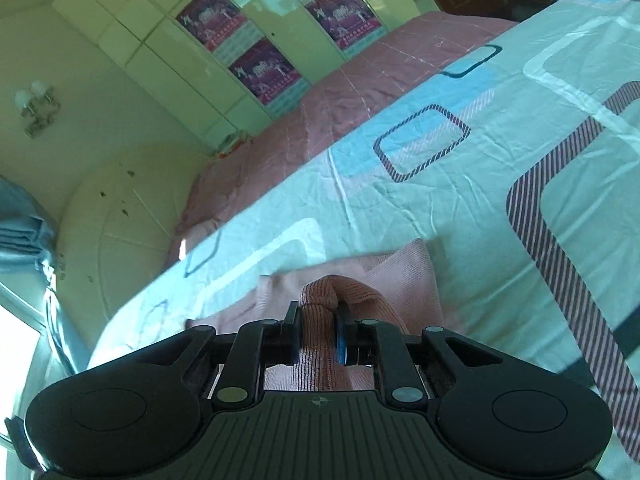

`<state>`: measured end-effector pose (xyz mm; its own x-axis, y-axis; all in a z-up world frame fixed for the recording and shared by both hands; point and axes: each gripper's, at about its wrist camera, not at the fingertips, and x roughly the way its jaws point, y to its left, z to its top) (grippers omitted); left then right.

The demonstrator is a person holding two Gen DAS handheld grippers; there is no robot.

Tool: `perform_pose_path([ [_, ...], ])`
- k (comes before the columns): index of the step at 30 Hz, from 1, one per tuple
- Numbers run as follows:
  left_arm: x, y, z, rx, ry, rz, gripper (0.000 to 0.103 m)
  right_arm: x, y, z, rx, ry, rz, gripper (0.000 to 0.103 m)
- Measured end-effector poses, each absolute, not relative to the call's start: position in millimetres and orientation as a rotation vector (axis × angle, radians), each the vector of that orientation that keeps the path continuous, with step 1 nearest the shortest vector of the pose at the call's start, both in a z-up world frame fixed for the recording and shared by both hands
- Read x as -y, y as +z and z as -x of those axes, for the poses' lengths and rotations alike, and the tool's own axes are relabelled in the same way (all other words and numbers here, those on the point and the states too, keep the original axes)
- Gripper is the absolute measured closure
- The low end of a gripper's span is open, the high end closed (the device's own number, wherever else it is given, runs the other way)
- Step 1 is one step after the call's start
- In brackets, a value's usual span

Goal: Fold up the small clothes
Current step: 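Lift and fold the held side over the body with both tools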

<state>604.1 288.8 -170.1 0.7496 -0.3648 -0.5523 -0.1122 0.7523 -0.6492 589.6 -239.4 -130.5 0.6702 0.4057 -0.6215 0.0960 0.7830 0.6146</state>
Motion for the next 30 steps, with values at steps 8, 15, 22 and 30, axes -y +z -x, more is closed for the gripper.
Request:
perform_pose_path([
  [8,-300.8,-157.9,-603.0,-0.661,-0.139,0.492,0.061,243.4,-135.0,-588.6,-0.701,0.138,-0.492,0.03],
  [15,-258.2,-162.5,-633.5,-0.787,-0.186,0.08,0.065,186.5,-151.1,-622.5,-0.813,0.248,-0.111,0.046],
  [22,-242.6,-160.6,-627.6,-0.697,-0.155,0.013,0.097,145.4,-157.7,-619.7,-0.729,0.22,0.184,0.094],
  [30,-253.5,-172.7,-626.7,-0.717,-0.027,0.139,0.097,157.1,-187.3,-624.8,-0.764,0.122,0.146,0.095],
])
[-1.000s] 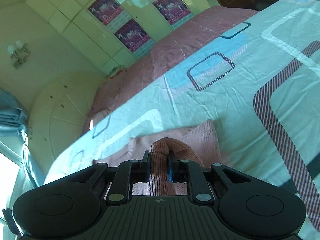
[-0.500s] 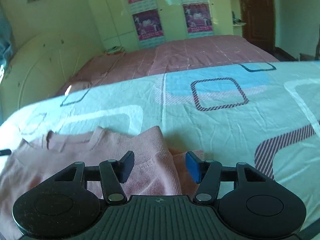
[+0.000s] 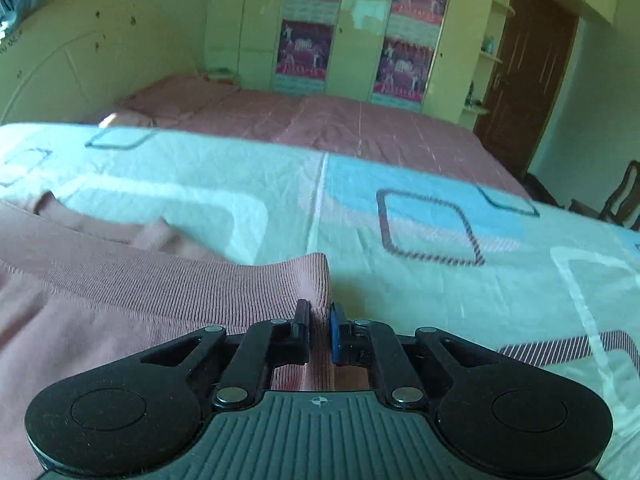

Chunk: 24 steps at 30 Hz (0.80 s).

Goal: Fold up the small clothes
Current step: 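Lift and fold the held side over the body with both tools, then open both tools and smooth the folded sweatshirt flat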

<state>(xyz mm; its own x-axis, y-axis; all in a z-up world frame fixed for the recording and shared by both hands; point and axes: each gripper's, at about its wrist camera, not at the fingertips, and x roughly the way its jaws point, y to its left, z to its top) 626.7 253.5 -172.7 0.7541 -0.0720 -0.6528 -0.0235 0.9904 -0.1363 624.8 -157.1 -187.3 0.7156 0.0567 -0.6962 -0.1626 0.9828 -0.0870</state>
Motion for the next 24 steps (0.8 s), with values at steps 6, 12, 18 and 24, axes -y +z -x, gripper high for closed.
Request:
perform_pose_path([
  [6,-253.4,-157.3,-620.9,-0.704,-0.008,0.119,0.077,148.0,-172.4,-619.0,-0.725,0.063,0.178,0.069],
  [12,-194.4,-142.2,-599.0,-0.728,-0.293,0.088,0.074,106.7,-145.8,-584.9,-0.711,0.342,0.099,0.075],
  [18,-139.2,-174.6,-627.4,-0.797,-0.308,-0.1,0.079,26.4,-175.1,-608.2,-0.815,0.383,0.206,0.077],
  [24,-147.7,-177.3,-651.9,-0.812,-0.267,-0.02,0.077,26.8,-177.8,-634.2,-0.826,0.317,0.147,0.077],
])
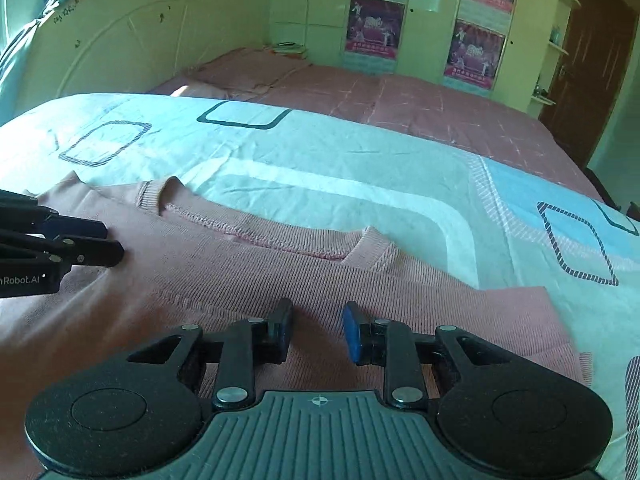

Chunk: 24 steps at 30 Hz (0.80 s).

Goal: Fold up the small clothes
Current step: 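Open both tools and smooth the folded sweatshirt flat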

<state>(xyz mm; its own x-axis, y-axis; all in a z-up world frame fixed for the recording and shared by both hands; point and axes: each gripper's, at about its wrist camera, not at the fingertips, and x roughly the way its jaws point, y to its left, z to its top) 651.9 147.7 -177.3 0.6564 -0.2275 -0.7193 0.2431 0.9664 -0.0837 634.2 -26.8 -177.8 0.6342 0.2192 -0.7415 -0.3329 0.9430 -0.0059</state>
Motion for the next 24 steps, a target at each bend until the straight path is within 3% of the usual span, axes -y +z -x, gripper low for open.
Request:
perform_pose_path([
  [2,-144.7,-163.2,-640.0,-0.779,-0.29,-0.017,0.08,34.3,-160.9,-624.8,-0.783,0.323,0.097,0.076],
  [5,-124.9,-150.9,-612.7,-0.731,-0.37,0.012,0.067,37.8,-142.6,-604.3,-0.71,0.408,0.017,0.076],
  [7,-105.8,-159.7,-601.8,-0.731,-0.381,-0.039,0.053,28.2,-150.1,-600.9,-0.75,0.465,0.04,0.076],
  [8,-101.4,-165.6,-600.6,-0.739,-0.375,-0.057,0.053,24.5,-157.7,-601.1,-0.784,0.473,0.066,0.074],
  [9,-102.2,-171.3,-600.6,-0.743,-0.353,-0.062,0.051,23.8,-165.8,-602.2,-0.824,0.472,0.093,0.061],
  [11,-123.4,-174.5,-601.6,-0.744,-0.281,-0.02,0.051,41.2,-171.4,-598.7,-0.817,0.449,0.102,0.046],
  [12,-146.0,-174.6,-600.5,-0.738,-0.221,0.028,0.048,56.2,-171.6,-596.8,-0.809,0.388,0.114,0.043],
  [17,-232.2,-177.2,-588.8,-0.729,-0.07,0.131,0.064,137.7,-175.8,-592.4,-0.846,0.226,0.005,0.043],
  [18,-234.6,-173.7,-586.1,-0.726,-0.067,0.141,0.064,134.4,-169.7,-589.1,-0.839,0.218,0.028,0.043],
  [19,-230.9,-165.8,-580.5,-0.718,-0.051,0.131,0.056,129.6,-161.2,-583.0,-0.812,0.212,0.035,0.043],
  [24,-163.6,-152.4,-545.7,-0.686,-0.208,0.109,0.046,76.5,-135.4,-539.9,-0.741,0.395,0.008,0.043],
])
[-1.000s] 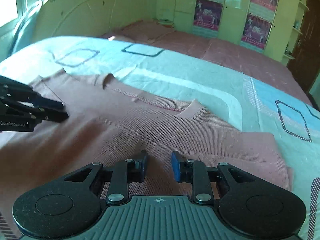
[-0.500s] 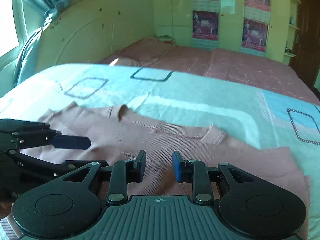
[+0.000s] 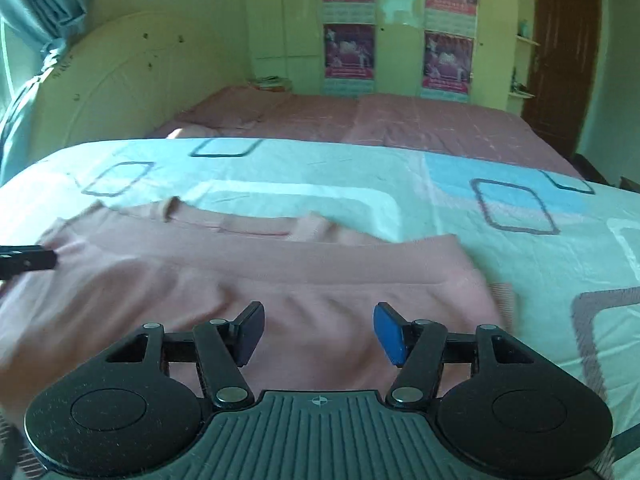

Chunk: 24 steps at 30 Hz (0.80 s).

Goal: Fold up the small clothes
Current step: 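Open both tools and smooth the folded sweatshirt flat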

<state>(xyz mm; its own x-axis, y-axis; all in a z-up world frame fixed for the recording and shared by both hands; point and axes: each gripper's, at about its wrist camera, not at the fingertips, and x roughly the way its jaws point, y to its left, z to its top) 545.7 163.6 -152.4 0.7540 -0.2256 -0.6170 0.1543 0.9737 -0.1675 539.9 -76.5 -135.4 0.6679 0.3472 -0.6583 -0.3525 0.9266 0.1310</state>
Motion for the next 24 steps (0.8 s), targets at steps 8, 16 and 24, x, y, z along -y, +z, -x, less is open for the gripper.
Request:
perform_pose_path([
  [8,-123.3,-177.8,-534.7,-0.72,-0.205,0.103,0.046,41.9,-160.1,-514.1,-0.799,0.436,0.097,0.046],
  [16,-212.2,-180.6,-506.0,-0.713,-0.036,0.043,0.043,163.8,-168.7,-512.6,-0.877,0.156,-0.002,0.046],
  [24,-148.6,-153.2,-478.8,-0.691,-0.116,0.033,0.044,101.5,-139.7,-469.8,-0.789,0.295,0.001,0.046],
])
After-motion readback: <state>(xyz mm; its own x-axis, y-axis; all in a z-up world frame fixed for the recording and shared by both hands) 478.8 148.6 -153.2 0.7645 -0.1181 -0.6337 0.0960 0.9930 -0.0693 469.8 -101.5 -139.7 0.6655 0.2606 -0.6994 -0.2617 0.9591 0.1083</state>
